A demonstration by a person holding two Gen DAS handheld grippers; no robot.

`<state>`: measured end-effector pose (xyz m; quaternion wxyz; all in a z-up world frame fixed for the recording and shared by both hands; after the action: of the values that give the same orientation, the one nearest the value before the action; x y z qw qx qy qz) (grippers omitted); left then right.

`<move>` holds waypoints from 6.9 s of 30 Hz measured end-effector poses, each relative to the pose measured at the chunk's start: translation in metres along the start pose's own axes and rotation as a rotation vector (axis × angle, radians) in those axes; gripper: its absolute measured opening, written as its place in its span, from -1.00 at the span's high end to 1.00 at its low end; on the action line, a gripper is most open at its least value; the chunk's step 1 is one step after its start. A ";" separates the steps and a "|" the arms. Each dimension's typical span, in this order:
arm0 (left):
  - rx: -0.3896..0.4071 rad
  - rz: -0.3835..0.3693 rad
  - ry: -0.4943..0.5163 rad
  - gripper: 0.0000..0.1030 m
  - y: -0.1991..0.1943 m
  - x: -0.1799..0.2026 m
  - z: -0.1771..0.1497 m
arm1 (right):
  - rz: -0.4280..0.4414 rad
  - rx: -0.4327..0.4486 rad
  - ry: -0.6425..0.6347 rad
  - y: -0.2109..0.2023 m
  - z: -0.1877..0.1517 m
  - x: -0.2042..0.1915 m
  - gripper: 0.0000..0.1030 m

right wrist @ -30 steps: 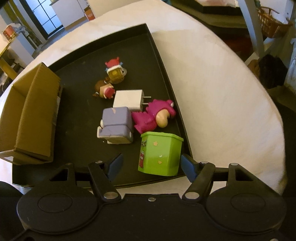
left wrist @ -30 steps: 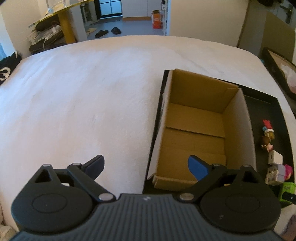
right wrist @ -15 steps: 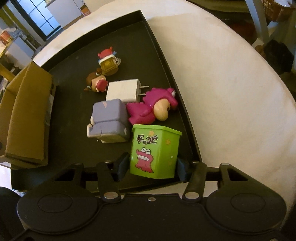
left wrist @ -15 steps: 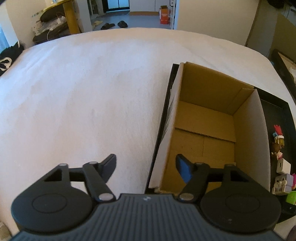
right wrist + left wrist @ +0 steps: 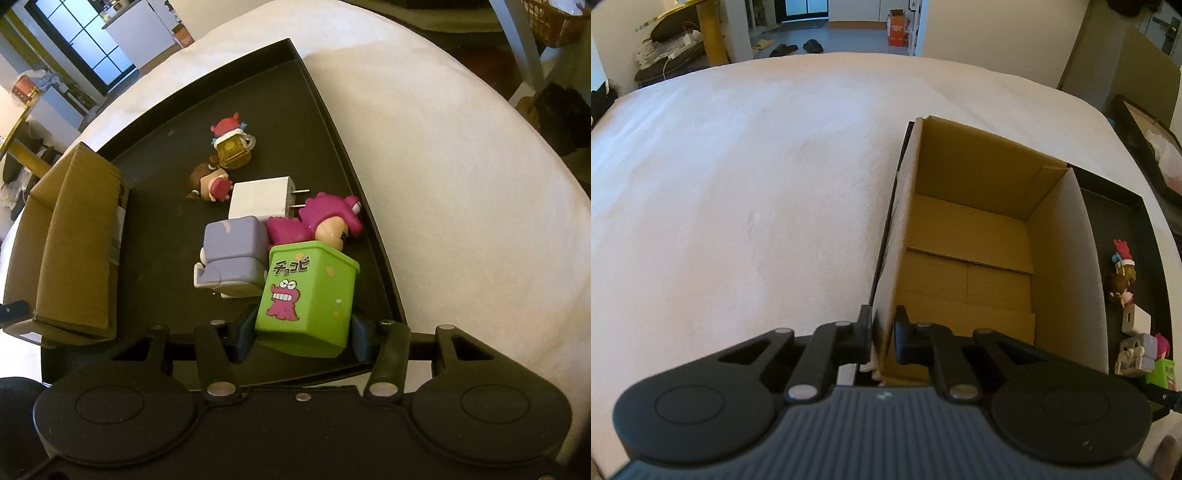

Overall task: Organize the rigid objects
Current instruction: 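Lift the green cup with the right tool and open it inside the box, then withdraw the right tool back over the tray toward the lavender sofa, then close the right tool on the lavender toy sofa, then carry the lavender sofa with the right tool and release it in the box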

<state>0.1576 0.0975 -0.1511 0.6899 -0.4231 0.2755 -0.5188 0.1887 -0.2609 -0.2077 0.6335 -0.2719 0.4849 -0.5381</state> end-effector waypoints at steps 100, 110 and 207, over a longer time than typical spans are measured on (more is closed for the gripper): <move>0.042 0.043 0.029 0.80 0.000 -0.004 -0.011 | 0.128 0.189 -0.654 -0.017 -0.008 -0.263 -0.37; 0.042 0.043 0.034 0.80 -0.001 -0.004 -0.010 | 0.098 0.206 -0.583 -0.035 -0.004 -0.234 -0.37; 0.188 0.217 0.052 -0.47 -0.032 0.008 -0.010 | 0.031 0.313 -0.420 -0.049 0.026 -0.154 0.17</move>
<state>0.1361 0.0838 -0.1275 0.7712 -0.3107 0.2878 -0.4752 0.1994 -0.1332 -0.1055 0.7627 -0.2688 0.2576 -0.5288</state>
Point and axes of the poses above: each gripper's, at about its wrist camera, not at the fingertips, and y roughly the way its jaws point, x to its right, z to its top, the point moved 2 cm from there along y, roughly the way its jaws point, and after that the axes turned 2 degrees about y, right-handed, at the moved point
